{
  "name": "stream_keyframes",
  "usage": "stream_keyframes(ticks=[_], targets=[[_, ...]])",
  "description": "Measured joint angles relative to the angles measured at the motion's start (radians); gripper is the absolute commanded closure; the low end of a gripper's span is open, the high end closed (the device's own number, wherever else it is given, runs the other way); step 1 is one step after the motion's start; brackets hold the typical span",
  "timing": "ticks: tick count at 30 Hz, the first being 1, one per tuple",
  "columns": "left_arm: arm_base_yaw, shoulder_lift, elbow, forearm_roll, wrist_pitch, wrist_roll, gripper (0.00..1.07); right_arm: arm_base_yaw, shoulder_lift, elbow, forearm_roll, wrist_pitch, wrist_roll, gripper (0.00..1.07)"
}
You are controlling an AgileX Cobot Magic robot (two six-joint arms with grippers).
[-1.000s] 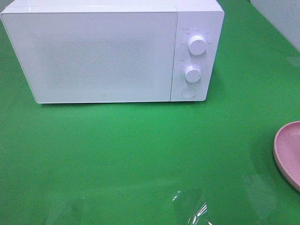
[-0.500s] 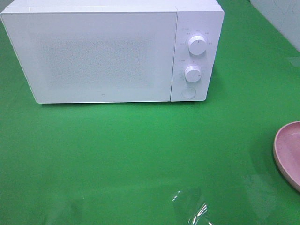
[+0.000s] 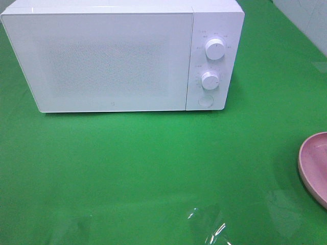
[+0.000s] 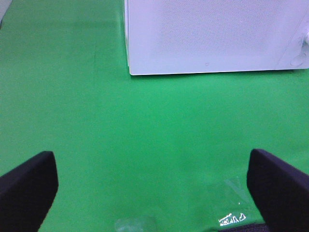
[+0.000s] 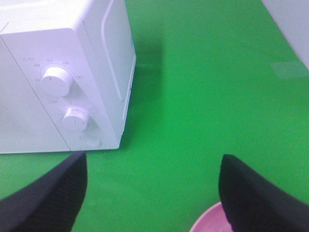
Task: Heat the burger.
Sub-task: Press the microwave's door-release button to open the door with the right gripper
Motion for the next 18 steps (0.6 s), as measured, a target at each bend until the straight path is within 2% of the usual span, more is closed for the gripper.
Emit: stream_keyframes(ticks=[8, 12, 18], targets=[[0.000, 0.000, 0.000, 0.000, 0.000, 0.000, 0.08, 0.000, 0.099, 0.159, 0.023, -0.351, 0.000, 0.34], [0.000, 0.000, 0.000, 0.000, 0.000, 0.000, 0.08, 0.000, 0.143, 0.183, 0.023, -0.450, 0.000, 0.34], [0.000, 0.000, 0.000, 0.000, 0.000, 0.000, 0.08, 0.000, 0.295, 0.231, 0.023, -0.690, -0.024, 0.34]])
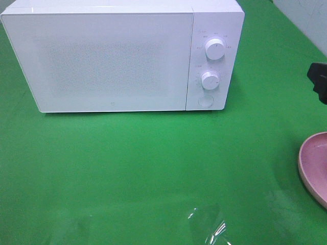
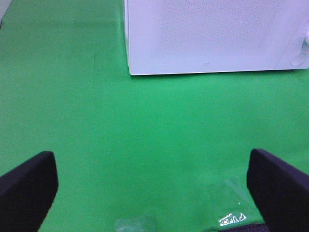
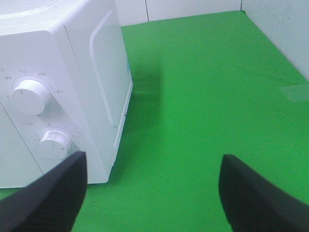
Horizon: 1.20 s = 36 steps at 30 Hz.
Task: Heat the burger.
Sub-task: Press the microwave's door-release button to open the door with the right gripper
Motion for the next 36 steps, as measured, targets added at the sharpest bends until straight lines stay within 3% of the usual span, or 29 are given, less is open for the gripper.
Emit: stream_keyframes(ticks=[5, 15, 26, 28, 33, 36], targets=[[0.000, 0.000, 0.000, 0.000, 0.000, 0.000, 0.08, 0.000, 0.094, 0.036, 0.080, -0.136, -0.062, 0.34], [0.000, 0.000, 0.000, 0.000, 0.000, 0.000, 0.08, 0.025, 0.116, 0.057, 0.177, -0.207, -0.127, 0.34], [0.000, 0.000, 0.000, 0.000, 0.000, 0.000, 0.08, 0.271, 0.226, 0.056, 0.387, -0.348, -0.402, 0.34], [0.000, 0.000, 0.000, 0.000, 0.000, 0.000, 0.08, 0.405, 0.293, 0.056, 0.498, -0.448, -0.439, 0.34], [0.000, 0.000, 0.000, 0.000, 0.000, 0.000, 0.08, 0.503, 0.349, 0.055, 0.587, -0.532, -0.445, 0.34], [0.000, 0.000, 0.000, 0.000, 0.000, 0.000, 0.08, 0.623, 0.428, 0.055, 0.714, -0.619, -0.447, 0.34]])
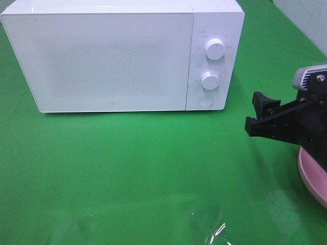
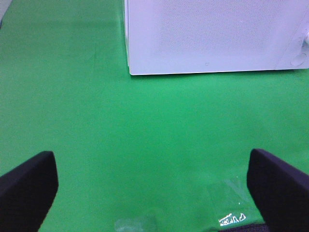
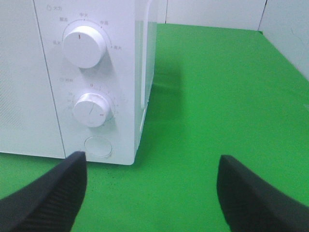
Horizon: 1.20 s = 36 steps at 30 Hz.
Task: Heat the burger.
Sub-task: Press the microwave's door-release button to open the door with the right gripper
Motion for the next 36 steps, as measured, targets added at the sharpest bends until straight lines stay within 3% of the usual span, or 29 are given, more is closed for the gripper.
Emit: stream_keyframes(ticks=[1, 4, 6, 8, 21, 26, 32, 36], targets=[[0.000, 0.000, 0.000, 0.000, 0.000, 0.000, 0.08, 0.061, 0.033, -0.007, 0.067, -0.023, -0.001, 0.34], [0.000, 0.000, 0.000, 0.000, 0.000, 0.000, 0.08, 0.089, 0.052, -0.015, 0.102, -0.028, -0.005, 0.34], [0.000, 0.000, 0.000, 0.000, 0.000, 0.000, 0.08, 0.171, 0.115, -0.063, 0.192, -0.033, -0.046, 0.34], [0.000, 0.000, 0.000, 0.000, 0.000, 0.000, 0.08, 0.201, 0.148, -0.092, 0.203, -0.037, -0.053, 0.34], [0.000, 0.000, 0.000, 0.000, 0.000, 0.000, 0.08, 0.244, 0.247, -0.199, 0.209, -0.022, -0.027, 0.35], [0.000, 0.000, 0.000, 0.000, 0.000, 0.000, 0.08, 0.244, 0.253, -0.203, 0.209, -0.022, 0.153, 0.41], [0.000, 0.000, 0.000, 0.000, 0.000, 0.000, 0.08, 0.244, 0.253, -0.203, 0.213, -0.018, 0.693, 0.60], [0.000, 0.000, 0.000, 0.000, 0.000, 0.000, 0.08, 0.244, 0.253, -0.203, 0.213, -0.017, 0.919, 0.71]])
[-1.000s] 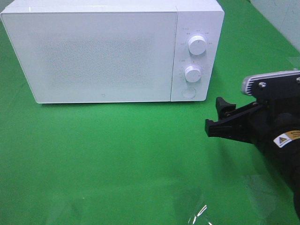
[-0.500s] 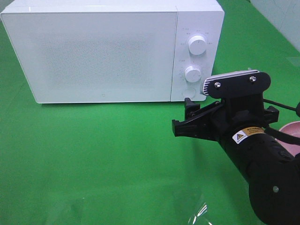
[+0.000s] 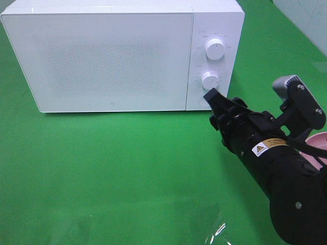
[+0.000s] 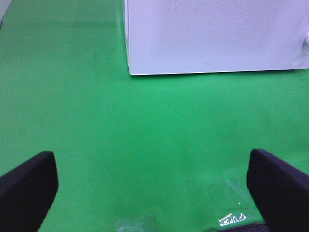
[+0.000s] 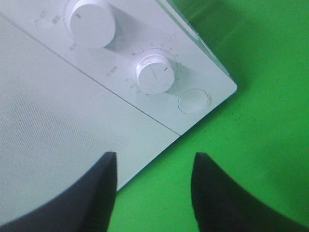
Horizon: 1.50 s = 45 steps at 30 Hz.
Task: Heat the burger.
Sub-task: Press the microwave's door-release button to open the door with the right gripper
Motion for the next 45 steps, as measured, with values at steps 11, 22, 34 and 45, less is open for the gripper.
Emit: stream_keyframes(ticks=[11, 22, 34, 45], targets=[[0.000, 0.000, 0.000, 0.000, 0.000, 0.000, 0.08, 0.000, 0.000, 0.000, 0.000, 0.013, 0.511, 1.07], [0.000, 0.000, 0.000, 0.000, 0.000, 0.000, 0.08, -0.014, 0.000, 0.000, -0.003, 0.085, 0.582, 1.07], [0.000, 0.000, 0.000, 0.000, 0.000, 0.000, 0.08, -0.180, 0.110, -0.078, -0.180, 0.147, 0.713, 1.07], [0.000, 0.000, 0.000, 0.000, 0.000, 0.000, 0.08, -0.272, 0.213, -0.169, -0.277, 0.192, 0.750, 1.07]])
